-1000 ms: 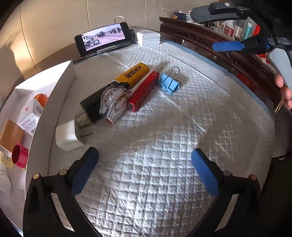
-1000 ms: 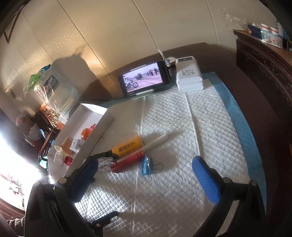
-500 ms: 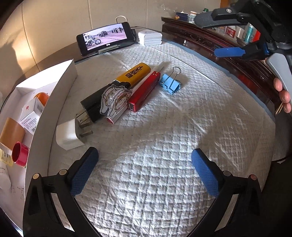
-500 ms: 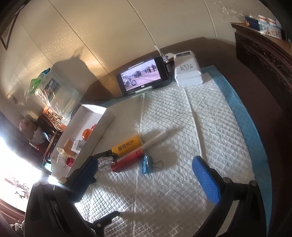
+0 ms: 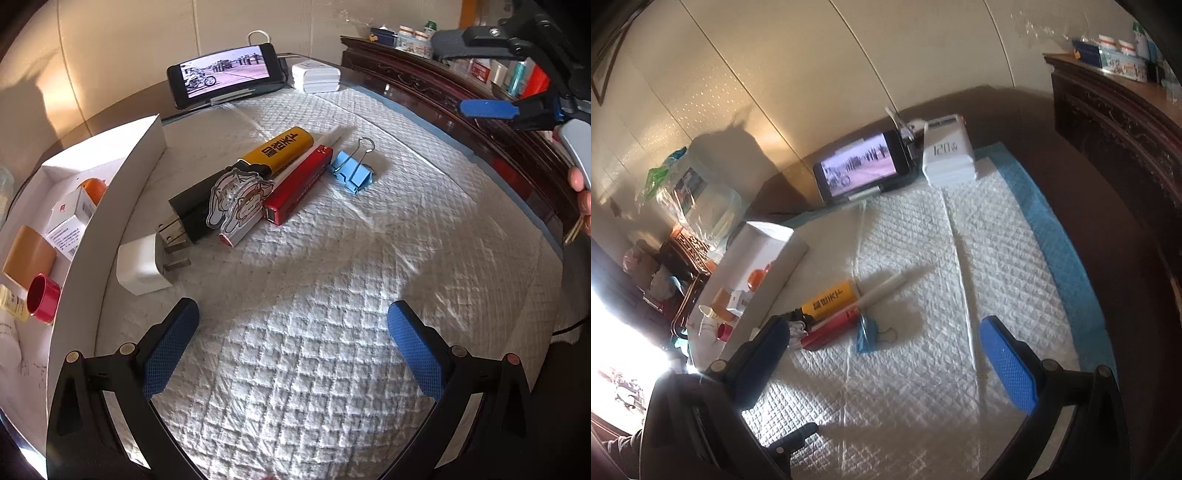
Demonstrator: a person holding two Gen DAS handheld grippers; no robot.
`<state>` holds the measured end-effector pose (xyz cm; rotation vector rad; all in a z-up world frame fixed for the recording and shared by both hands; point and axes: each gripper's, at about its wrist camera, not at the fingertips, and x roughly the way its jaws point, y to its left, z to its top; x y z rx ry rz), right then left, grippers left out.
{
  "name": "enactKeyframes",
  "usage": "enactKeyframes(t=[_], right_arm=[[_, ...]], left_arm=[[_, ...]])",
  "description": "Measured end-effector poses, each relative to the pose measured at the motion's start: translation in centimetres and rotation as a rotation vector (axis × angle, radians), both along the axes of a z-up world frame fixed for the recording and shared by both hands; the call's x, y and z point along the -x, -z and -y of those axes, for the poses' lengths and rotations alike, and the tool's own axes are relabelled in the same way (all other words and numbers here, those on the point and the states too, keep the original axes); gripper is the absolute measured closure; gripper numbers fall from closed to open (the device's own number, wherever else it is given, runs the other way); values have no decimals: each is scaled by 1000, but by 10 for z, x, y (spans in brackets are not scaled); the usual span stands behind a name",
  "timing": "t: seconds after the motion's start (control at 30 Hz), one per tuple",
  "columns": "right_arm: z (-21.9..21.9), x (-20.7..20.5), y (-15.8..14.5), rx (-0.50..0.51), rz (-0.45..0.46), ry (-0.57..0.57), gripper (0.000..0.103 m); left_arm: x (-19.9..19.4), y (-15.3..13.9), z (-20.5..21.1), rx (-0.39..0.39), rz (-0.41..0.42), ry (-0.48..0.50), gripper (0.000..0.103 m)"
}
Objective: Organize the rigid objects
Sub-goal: 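Move both open grippers back over the remaining objects on the pad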
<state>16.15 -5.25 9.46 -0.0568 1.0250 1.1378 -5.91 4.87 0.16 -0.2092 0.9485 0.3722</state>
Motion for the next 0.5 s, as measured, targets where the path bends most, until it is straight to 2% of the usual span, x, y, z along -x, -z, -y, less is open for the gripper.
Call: enactKeyframes(t=[0.13, 0.23, 0.33, 0.5], right_arm=[[4, 8, -15, -82, 93, -32, 0], [4, 18, -27, -110, 190, -64, 0], [0, 24, -29, -73, 269, -81, 0], [-8, 27, -13, 32, 318, -108, 0]], left_arm=[[0, -3, 2, 12, -12, 6, 0], [15, -22, 4, 26, 70, 15, 0], [34, -50, 0, 27, 161, 8, 0], [62, -74, -15, -8, 185, -121, 0]])
